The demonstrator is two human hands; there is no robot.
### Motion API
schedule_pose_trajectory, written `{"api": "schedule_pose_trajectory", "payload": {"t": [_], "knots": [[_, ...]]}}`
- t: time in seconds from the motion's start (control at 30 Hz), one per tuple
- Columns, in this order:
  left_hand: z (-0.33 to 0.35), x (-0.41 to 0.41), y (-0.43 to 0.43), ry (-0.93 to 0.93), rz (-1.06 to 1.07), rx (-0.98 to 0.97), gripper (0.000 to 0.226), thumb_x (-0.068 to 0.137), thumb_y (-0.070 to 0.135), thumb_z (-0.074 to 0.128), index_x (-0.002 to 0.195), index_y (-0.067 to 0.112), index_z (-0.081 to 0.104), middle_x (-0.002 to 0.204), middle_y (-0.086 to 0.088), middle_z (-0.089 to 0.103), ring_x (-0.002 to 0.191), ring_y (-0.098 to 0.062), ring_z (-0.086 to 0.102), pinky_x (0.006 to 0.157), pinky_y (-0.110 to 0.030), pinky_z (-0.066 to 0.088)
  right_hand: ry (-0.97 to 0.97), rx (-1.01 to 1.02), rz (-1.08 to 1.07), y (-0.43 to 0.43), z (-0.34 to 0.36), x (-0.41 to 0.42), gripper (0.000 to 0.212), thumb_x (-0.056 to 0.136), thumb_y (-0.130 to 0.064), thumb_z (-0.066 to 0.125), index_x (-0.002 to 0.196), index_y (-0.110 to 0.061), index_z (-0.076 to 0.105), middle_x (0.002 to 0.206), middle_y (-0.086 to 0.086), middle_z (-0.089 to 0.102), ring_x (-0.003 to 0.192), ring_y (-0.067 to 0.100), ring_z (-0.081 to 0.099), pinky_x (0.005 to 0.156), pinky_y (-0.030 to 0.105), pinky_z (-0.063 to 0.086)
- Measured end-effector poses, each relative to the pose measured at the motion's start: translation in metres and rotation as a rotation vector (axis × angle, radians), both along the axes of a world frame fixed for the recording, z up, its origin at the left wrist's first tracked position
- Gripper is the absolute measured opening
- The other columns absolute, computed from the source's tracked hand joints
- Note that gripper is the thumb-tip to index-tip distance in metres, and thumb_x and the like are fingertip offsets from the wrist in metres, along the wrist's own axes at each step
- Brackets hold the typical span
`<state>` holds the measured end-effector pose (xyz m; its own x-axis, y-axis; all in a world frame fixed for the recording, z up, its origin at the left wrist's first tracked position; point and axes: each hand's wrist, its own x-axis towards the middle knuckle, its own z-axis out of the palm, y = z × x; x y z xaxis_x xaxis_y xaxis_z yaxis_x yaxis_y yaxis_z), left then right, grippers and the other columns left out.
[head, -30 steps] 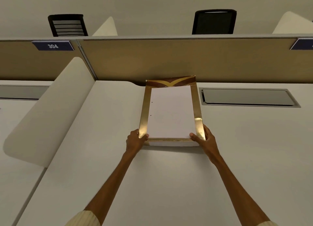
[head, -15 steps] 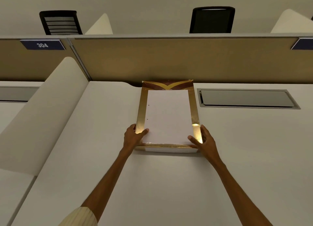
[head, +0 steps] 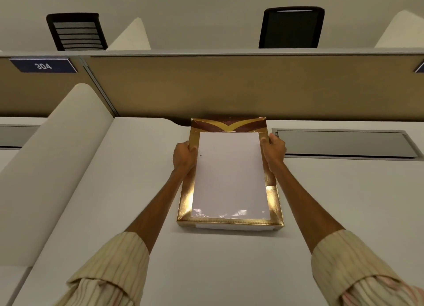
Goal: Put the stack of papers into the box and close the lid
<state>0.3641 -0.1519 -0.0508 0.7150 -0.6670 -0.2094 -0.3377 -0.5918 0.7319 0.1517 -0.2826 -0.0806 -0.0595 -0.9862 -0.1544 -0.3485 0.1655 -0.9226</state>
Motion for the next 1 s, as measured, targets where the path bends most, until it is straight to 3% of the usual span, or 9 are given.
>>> {"api": "schedule_pose_trajectory", "payload": {"t": [0.1, 0.2, 0.37, 0.43, 0.53, 0.67, 0.8, 1.0], "knots": [[0.003, 0.008, -0.009, 0.002, 0.083, -0.006, 0.039, 0.099, 0.032, 0.048, 0.117, 0.000, 0.062, 0.122, -0.017, 0.067, 0.110, -0.035, 0.065, 0.092, -0.034, 0.049, -0.042, -0.017, -0.097, -0.003, 0.011, 0.005, 0.030, 0.092, -0.026, 0.060, 0.103, 0.000, 0.070, 0.084, 0.010, 0.066, 0.072, 0.017, 0.059, 0.072, 0.030, 0.054], [0.025, 0.007, -0.018, -0.014, 0.103, -0.032, 0.042, 0.097, 0.035, 0.051, 0.121, 0.002, 0.061, 0.126, -0.016, 0.065, 0.112, -0.036, 0.064, 0.098, -0.042, 0.049, -0.062, -0.078, -0.160, -0.005, 0.030, -0.001, 0.033, 0.090, -0.030, 0.063, 0.101, 0.000, 0.072, 0.089, 0.016, 0.072, 0.070, 0.019, 0.061, 0.071, 0.028, 0.053], [0.043, 0.013, -0.024, -0.128, 0.043, -0.057, 0.045, 0.094, 0.038, 0.056, 0.124, 0.005, 0.060, 0.131, -0.014, 0.063, 0.116, -0.035, 0.062, 0.100, -0.043, 0.048, -0.062, -0.172, -0.207, -0.007, 0.047, -0.008, 0.036, 0.089, -0.032, 0.062, 0.103, 0.000, 0.073, 0.090, 0.017, 0.074, 0.069, 0.017, 0.061, 0.071, 0.026, 0.055], [0.041, 0.013, -0.022, -0.171, 0.030, -0.052, 0.044, 0.093, 0.038, 0.057, 0.124, 0.007, 0.062, 0.130, -0.013, 0.064, 0.116, -0.034, 0.063, 0.100, -0.042, 0.049, -0.020, -0.210, -0.206, -0.004, 0.046, -0.007, 0.036, 0.091, -0.030, 0.060, 0.098, 0.002, 0.073, 0.087, 0.019, 0.074, 0.067, 0.017, 0.059, 0.065, 0.020, 0.051], [0.039, 0.011, -0.017, -0.324, 0.015, -0.015, 0.037, 0.094, 0.036, 0.057, 0.113, 0.007, 0.068, 0.117, -0.012, 0.071, 0.103, -0.030, 0.069, 0.092, -0.036, 0.052, 0.056, -0.240, -0.193, 0.003, 0.048, -0.008, 0.035, 0.094, -0.030, 0.055, 0.097, 0.001, 0.072, 0.088, 0.018, 0.073, 0.069, 0.018, 0.060, 0.071, 0.025, 0.052], [0.030, 0.003, -0.008, -0.497, -0.011, 0.145, 0.036, 0.096, 0.034, 0.052, 0.110, 0.005, 0.066, 0.110, -0.013, 0.070, 0.097, -0.028, 0.068, 0.085, -0.029, 0.052, 0.301, -0.209, -0.082, 0.015, 0.048, -0.005, 0.040, 0.098, -0.032, 0.044, 0.115, -0.002, 0.064, 0.108, 0.017, 0.070, 0.096, 0.032, 0.067, 0.085, 0.037, 0.053], [0.018, -0.012, 0.005, -0.615, -0.071, 0.119, 0.039, 0.096, 0.038, 0.050, 0.117, 0.007, 0.061, 0.123, -0.012, 0.062, 0.111, -0.027, 0.058, 0.093, -0.033, 0.047, 0.492, -0.125, 0.132, 0.034, 0.027, -0.010, 0.051, 0.099, -0.035, 0.039, 0.143, -0.008, 0.037, 0.144, 0.014, 0.048, 0.130, 0.032, 0.048, 0.109, 0.042, 0.035], [-0.001, -0.044, 0.025, -0.571, -0.108, -0.084, 0.061, 0.090, 0.054, 0.046, 0.136, 0.014, 0.050, 0.145, -0.011, 0.051, 0.135, -0.030, 0.046, 0.114, -0.049, 0.030, 0.705, -0.284, 0.215, 0.056, 0.016, -0.015, 0.063, 0.095, -0.049, 0.032, 0.148, -0.013, 0.029, 0.159, 0.010, 0.024, 0.148, 0.028, 0.019, 0.119, 0.049, 0.011]]}}
